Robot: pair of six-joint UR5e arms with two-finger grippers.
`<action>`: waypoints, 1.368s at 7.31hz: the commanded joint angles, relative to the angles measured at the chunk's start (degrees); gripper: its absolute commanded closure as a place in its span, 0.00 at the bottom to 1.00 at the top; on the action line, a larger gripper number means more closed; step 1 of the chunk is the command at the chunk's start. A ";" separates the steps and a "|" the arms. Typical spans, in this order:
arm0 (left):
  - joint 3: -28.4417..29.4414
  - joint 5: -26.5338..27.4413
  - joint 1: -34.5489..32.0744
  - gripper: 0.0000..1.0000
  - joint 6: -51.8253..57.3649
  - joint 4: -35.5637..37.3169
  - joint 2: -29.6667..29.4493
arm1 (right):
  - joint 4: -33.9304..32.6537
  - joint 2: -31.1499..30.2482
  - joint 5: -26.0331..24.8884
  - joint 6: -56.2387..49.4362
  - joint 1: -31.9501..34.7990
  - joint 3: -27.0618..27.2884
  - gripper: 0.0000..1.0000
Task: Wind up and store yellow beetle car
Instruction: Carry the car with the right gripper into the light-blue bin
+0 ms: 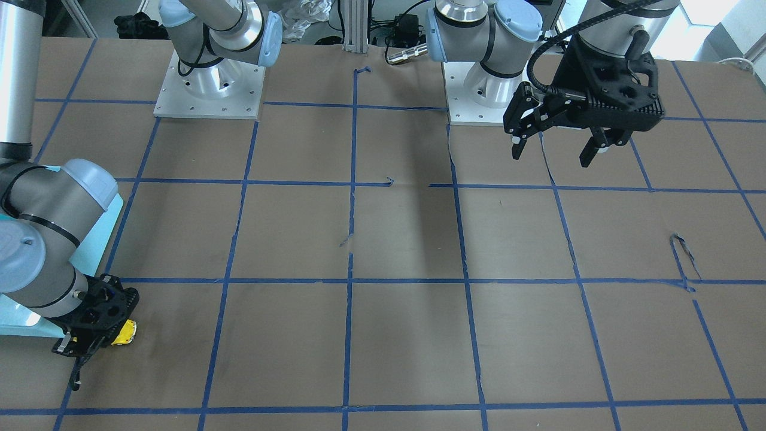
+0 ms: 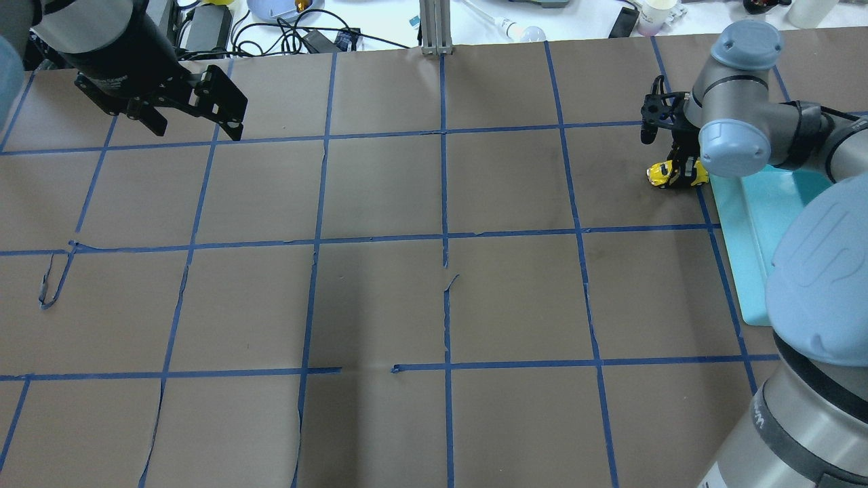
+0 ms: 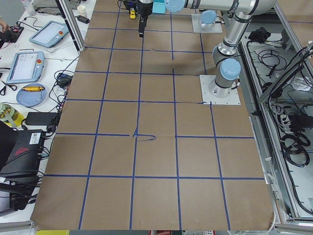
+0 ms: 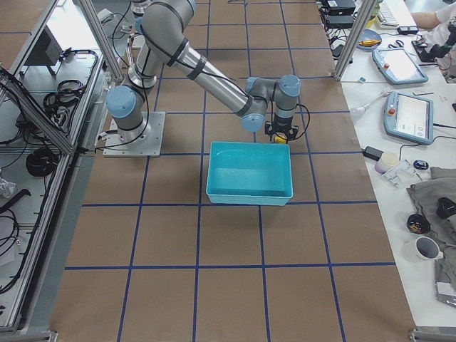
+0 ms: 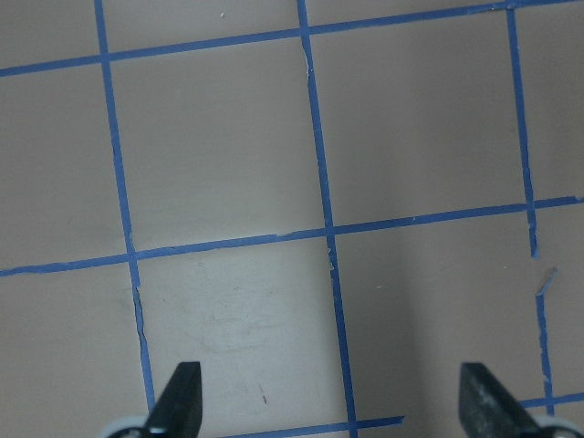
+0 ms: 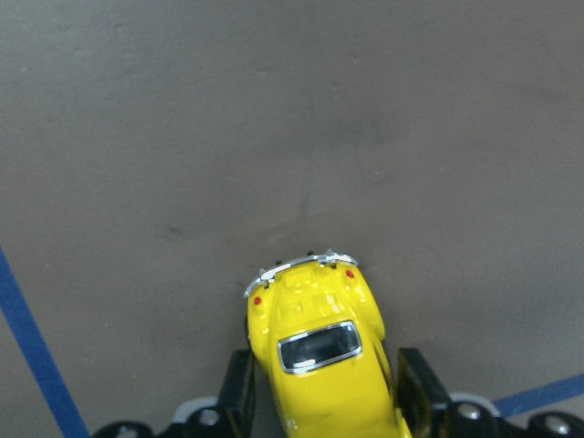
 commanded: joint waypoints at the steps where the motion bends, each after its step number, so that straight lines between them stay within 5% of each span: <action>1: 0.01 -0.35 0.10 0.00 0.07 0.00 0.09 | 0.08 -0.43 -0.26 0.15 -0.01 -0.20 1.00; 6: -0.16 -0.35 0.02 0.00 0.07 0.00 0.09 | 6.22 -2.89 5.62 -0.02 1.84 -3.97 1.00; 10: -0.16 -0.27 -0.07 0.00 0.07 0.00 0.18 | 29.29 -12.11 -1.20 -0.46 2.11 -12.82 1.00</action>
